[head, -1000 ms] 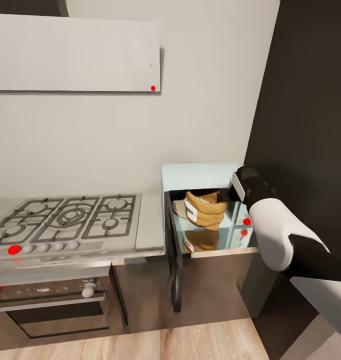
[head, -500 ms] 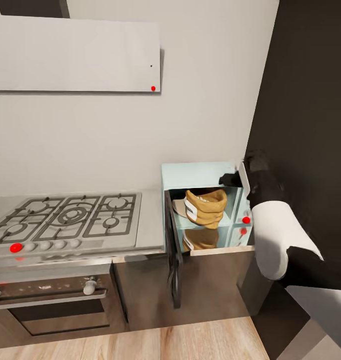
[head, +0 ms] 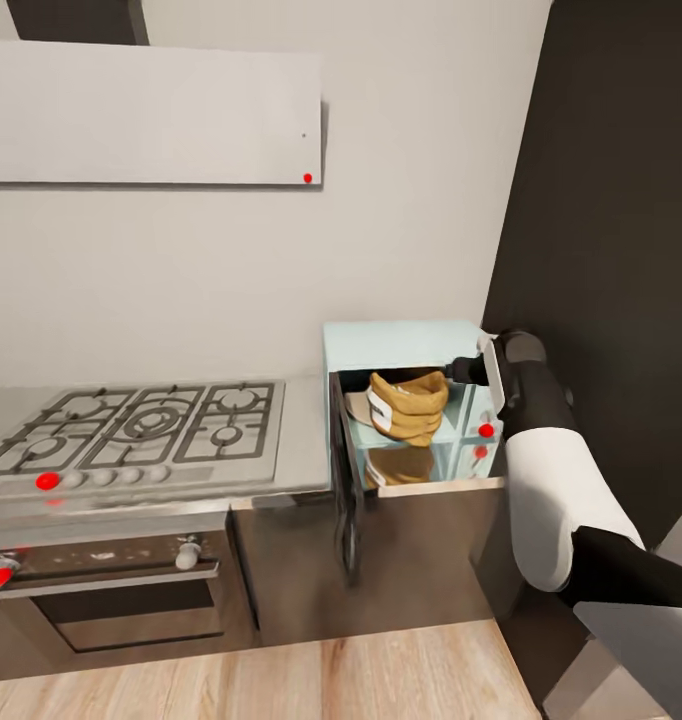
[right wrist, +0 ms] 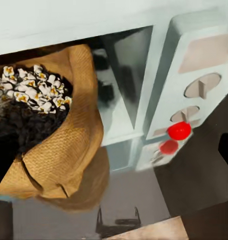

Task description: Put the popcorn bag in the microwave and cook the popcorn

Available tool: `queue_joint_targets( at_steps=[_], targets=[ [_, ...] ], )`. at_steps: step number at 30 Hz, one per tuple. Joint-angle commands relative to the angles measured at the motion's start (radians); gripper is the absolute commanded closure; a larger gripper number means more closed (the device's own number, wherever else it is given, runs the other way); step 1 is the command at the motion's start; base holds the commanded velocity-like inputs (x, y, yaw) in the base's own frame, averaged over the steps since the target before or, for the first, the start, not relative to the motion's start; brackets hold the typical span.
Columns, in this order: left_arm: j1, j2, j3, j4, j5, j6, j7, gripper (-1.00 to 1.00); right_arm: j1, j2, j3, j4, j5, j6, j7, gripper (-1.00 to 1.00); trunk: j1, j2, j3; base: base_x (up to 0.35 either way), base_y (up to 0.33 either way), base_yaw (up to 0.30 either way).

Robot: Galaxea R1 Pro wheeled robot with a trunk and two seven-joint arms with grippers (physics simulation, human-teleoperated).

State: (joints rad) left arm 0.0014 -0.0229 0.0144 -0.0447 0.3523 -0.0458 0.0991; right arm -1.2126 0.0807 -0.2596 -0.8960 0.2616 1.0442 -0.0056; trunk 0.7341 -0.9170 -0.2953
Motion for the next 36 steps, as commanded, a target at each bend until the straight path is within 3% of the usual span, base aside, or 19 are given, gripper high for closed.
queue_joint_targets(
  at_steps=[1, 4, 7, 8, 9, 10, 12, 18, 20, 21, 24, 26, 36],
  targets=[
    [0.0, 0.0, 0.001, -0.001, 0.004, -0.002, 0.002, -1.0, -0.001, 0.001, -0.003, -0.002, 0.002, 0.003, -0.001, -1.0, 0.0, -0.001, -0.001, -0.27, 0.0, 0.0],
    [0.0, 0.0, 0.001, -0.001, 0.004, -0.002, 0.002, -1.0, 0.012, 0.001, -0.002, -0.004, 0.002, 0.003, -0.001, -1.0, 0.0, -0.001, -0.001, -0.173, 0.0, 0.0],
    [0.0, 0.0, 0.0, -0.001, 0.004, -0.002, 0.002, -1.0, 0.083, 0.005, 0.003, -0.029, 0.0, 0.003, 0.004, -1.0, 0.0, -0.001, -0.001, -0.033, 0.0, 0.0],
    [0.0, 0.0, 0.0, -0.001, 0.004, -0.002, 0.002, -1.0, 0.153, 0.007, 0.059, -0.102, 0.0, 0.003, 0.036, -1.0, 0.0, -0.001, -0.001, -0.003, 0.0, 0.0],
    [0.0, 0.0, -0.001, -0.001, 0.004, -0.002, 0.002, -1.0, 0.276, 0.003, 0.098, -0.25, 0.002, 0.003, 0.103, -1.0, 0.0, -0.001, -0.001, 0.0, 0.0, 0.0],
    [0.0, 0.0, -0.001, -0.001, 0.004, -0.002, 0.002, -1.0, 0.336, 0.003, 0.104, -0.321, 0.002, 0.003, 0.119, -1.0, 0.0, -0.001, -0.001, 0.0, 0.0, 0.0],
    [0.0, 0.0, -0.001, -0.001, 0.004, -0.002, 0.002, -1.0, 0.414, 0.003, 0.108, -0.405, 0.001, 0.003, 0.131, -1.0, 0.0, -0.001, -0.001, 0.0, 0.0, 0.0],
    [0.0, 0.0, -0.001, -0.002, 0.004, -0.002, 0.002, -1.0, 0.517, 0.007, 0.108, -0.453, -0.005, 0.0, 0.181, -1.0, 0.0, -0.001, -0.001, 0.0, 0.0, 0.0],
    [0.0, 0.0, -0.001, -0.002, 0.004, -0.002, 0.002, -1.0, 0.549, 0.009, 0.107, -0.454, -0.005, -0.113, 0.211, -1.0, 0.0, -0.001, -0.001, 0.0, 0.0, 0.0],
    [0.0, 0.0, -0.001, -0.001, 0.004, -0.002, 0.002, -1.0, 0.585, 0.012, 0.106, -0.453, -0.005, -0.292, 0.224, -1.0, 0.0, -0.001, -0.001, 0.0, 0.0, 0.0],
    [0.0, 0.0, -0.001, -0.001, 0.004, -0.002, 0.003, -1.0, 0.61, 0.014, 0.103, -0.45, -0.006, -0.446, 0.226, -1.0, 0.0, -0.001, -0.001, 0.0, 0.0, 0.0],
    [0.0, 0.0, -0.001, -0.002, 0.004, -0.002, 0.003, -1.0, 0.621, 0.014, 0.102, -0.449, -0.022, -0.508, 0.219, -1.0, 0.0, -0.001, -0.001, 0.0, 0.0, 0.0],
    [0.0, 0.0, -0.001, -0.003, 0.005, -0.002, 0.002, -1.0, 0.624, 0.025, 0.103, -0.434, -0.029, -0.541, 0.219, -1.0, 0.0, -0.001, -0.001, 0.014, 0.0, 0.0]
  ],
)
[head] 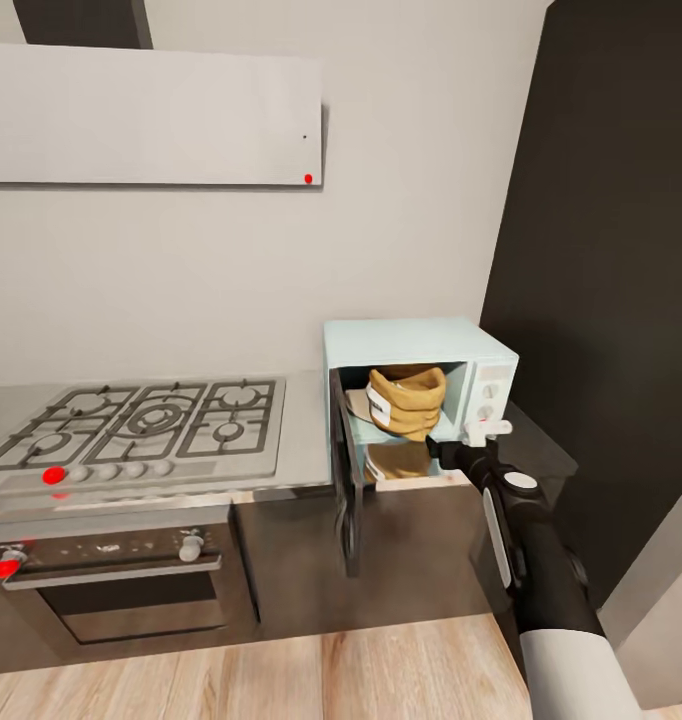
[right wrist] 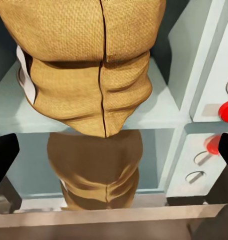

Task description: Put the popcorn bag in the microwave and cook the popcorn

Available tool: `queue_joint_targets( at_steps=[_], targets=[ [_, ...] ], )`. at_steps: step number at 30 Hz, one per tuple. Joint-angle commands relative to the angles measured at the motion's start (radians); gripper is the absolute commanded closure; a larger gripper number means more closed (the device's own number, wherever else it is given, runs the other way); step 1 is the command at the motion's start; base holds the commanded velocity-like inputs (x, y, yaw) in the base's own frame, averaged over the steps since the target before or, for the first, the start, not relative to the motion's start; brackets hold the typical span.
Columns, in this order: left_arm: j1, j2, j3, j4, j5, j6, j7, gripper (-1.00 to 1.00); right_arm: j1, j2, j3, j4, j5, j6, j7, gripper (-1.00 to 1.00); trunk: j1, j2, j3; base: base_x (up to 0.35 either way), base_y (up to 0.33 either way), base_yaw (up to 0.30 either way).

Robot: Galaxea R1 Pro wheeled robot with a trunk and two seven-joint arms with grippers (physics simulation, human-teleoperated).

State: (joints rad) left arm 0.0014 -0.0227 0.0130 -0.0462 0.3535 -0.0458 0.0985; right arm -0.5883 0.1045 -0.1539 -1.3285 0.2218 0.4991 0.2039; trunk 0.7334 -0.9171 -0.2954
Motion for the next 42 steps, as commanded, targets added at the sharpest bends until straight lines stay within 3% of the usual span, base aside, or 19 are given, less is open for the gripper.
queue_joint_targets(
  at_steps=[1, 13, 27, 42],
  targets=[
    [0.0, 0.0, 0.001, -0.001, 0.003, -0.002, 0.003, -1.0, -0.001, 0.001, -0.003, -0.001, 0.01, 0.004, 0.009, -1.0, 0.0, -0.001, -0.001, 0.086, 0.0, 0.0],
    [0.0, 0.0, 0.001, -0.001, 0.002, -0.002, 0.001, -1.0, -0.001, 0.0, -0.005, -0.001, 0.011, 0.003, 0.006, -1.0, 0.0, -0.001, -0.001, 0.107, 0.019, 0.0],
    [0.0, 0.0, 0.001, -0.001, 0.002, -0.002, 0.003, -1.0, -0.001, 0.001, -0.004, 0.006, 0.009, 0.001, 0.006, -1.0, 0.0, -0.001, -0.001, 0.13, 0.16, 0.0],
    [0.0, 0.0, 0.002, -0.001, 0.004, -0.002, 0.003, -1.0, -0.001, -0.007, -0.005, 0.014, 0.017, -0.014, 0.006, -1.0, 0.0, -0.001, -0.001, 0.058, 0.008, 0.0]
  ],
)
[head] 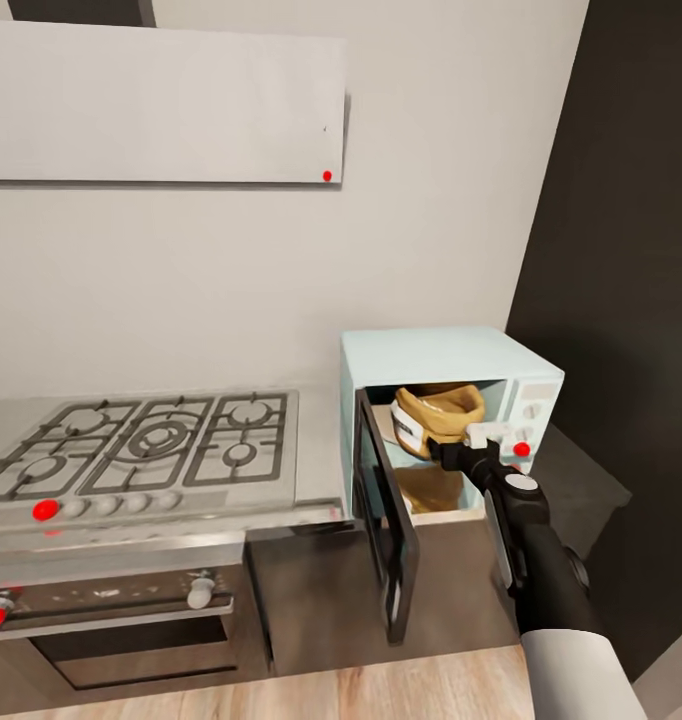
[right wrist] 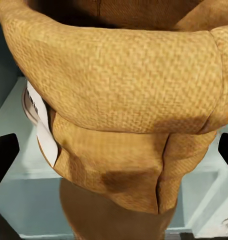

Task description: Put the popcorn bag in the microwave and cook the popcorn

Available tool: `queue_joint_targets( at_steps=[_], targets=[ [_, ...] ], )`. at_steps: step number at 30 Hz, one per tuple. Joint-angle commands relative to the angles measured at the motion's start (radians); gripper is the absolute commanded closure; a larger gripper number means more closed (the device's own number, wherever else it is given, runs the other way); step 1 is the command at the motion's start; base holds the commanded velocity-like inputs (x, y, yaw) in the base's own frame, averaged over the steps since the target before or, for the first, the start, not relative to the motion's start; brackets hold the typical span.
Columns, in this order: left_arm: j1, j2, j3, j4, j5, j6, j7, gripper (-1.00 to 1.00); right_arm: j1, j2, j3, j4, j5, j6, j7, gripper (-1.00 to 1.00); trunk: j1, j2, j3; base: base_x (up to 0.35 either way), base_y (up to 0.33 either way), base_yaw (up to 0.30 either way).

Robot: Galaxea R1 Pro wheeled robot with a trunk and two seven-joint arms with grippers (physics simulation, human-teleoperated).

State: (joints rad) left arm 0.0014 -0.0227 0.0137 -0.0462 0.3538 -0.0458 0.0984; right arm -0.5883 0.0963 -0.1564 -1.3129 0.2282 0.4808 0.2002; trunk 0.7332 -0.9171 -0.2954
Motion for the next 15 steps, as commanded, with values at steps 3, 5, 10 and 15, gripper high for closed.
queue_joint_targets(
  at_steps=[3, 5, 10, 15],
  targets=[
    [0.0, 0.0, 0.001, -0.001, 0.004, -0.002, 0.003, -1.0, -0.001, -0.001, -0.003, -0.002, 0.012, 0.004, 0.01, -1.0, 0.0, -0.001, -0.001, 0.169, 0.0, 0.0],
    [0.0, 0.0, 0.001, -0.001, 0.004, -0.002, 0.003, -1.0, -0.001, -0.001, -0.003, -0.002, 0.012, 0.004, 0.01, -1.0, 0.0, -0.001, -0.001, 0.17, 0.0, 0.0],
    [0.0, 0.0, 0.001, -0.001, 0.004, -0.002, 0.003, -1.0, -0.001, 0.004, -0.003, -0.002, 0.012, 0.004, 0.01, -1.0, 0.0, -0.001, -0.001, 0.171, 0.0, 0.0],
    [0.0, 0.0, 0.001, -0.001, 0.004, -0.002, 0.003, -1.0, -0.001, 0.008, -0.002, -0.002, 0.008, 0.004, 0.011, -1.0, 0.0, -0.001, -0.001, 0.165, 0.0, 0.0]
  ],
)
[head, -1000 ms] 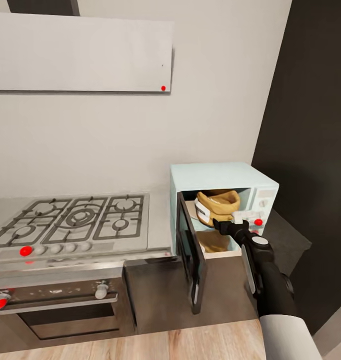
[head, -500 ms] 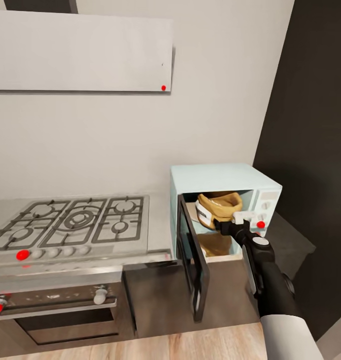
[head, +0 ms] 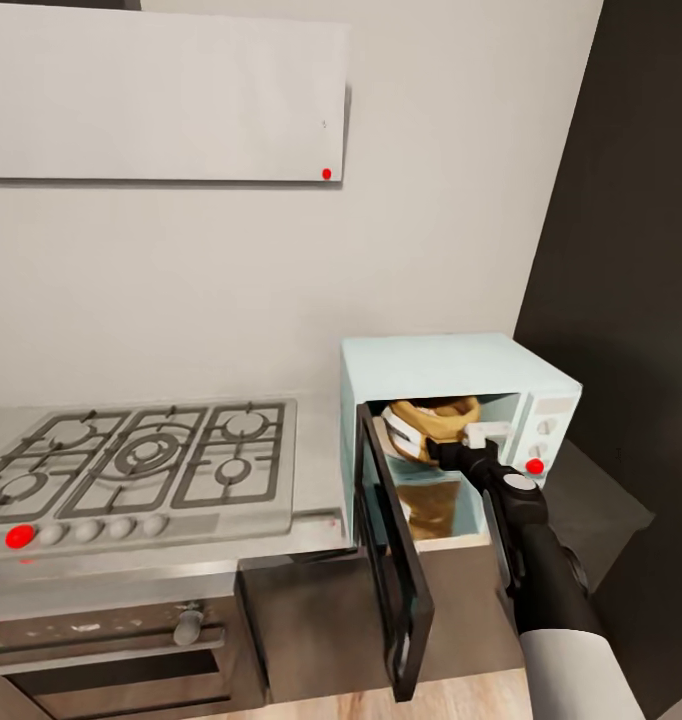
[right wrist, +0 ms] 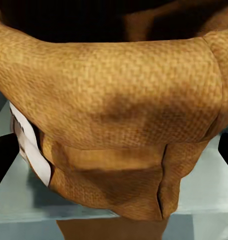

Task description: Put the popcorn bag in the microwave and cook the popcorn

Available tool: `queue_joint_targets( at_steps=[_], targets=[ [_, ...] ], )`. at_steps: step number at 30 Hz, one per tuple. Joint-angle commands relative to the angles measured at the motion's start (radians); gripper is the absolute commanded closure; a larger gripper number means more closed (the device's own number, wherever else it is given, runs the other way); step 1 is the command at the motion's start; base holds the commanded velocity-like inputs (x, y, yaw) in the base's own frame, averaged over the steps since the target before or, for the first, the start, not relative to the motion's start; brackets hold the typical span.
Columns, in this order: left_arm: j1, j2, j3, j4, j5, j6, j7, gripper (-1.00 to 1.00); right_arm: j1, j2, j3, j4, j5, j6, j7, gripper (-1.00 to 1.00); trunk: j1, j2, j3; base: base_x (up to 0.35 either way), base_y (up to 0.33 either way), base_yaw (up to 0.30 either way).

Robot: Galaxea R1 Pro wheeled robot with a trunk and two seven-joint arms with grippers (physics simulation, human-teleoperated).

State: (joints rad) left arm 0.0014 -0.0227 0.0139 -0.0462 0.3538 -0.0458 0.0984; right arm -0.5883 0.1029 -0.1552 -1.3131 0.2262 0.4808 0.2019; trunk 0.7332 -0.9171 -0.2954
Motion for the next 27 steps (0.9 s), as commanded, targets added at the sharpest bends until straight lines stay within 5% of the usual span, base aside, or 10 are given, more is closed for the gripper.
queue_joint_targets(
  at_steps=[1, 17, 27],
  targets=[
    [0.0, 0.0, 0.001, -0.001, 0.004, -0.002, 0.003, -1.0, -0.001, 0.001, -0.003, -0.002, 0.01, 0.004, 0.01, -1.0, 0.0, -0.001, -0.001, 0.16, 0.0, 0.0],
    [0.0, 0.0, 0.001, -0.001, 0.004, -0.002, 0.003, -1.0, -0.001, 0.003, 0.0, 0.0, 0.007, 0.004, 0.018, -1.0, 0.0, -0.001, -0.001, 0.13, 0.0, 0.0],
    [0.0, -0.002, 0.003, -0.001, 0.004, -0.003, 0.009, -1.0, -0.001, 0.002, -0.001, 0.0, 0.007, 0.004, 0.019, -1.0, 0.0, -0.001, -0.001, -0.166, 0.0, 0.0]
  ],
)
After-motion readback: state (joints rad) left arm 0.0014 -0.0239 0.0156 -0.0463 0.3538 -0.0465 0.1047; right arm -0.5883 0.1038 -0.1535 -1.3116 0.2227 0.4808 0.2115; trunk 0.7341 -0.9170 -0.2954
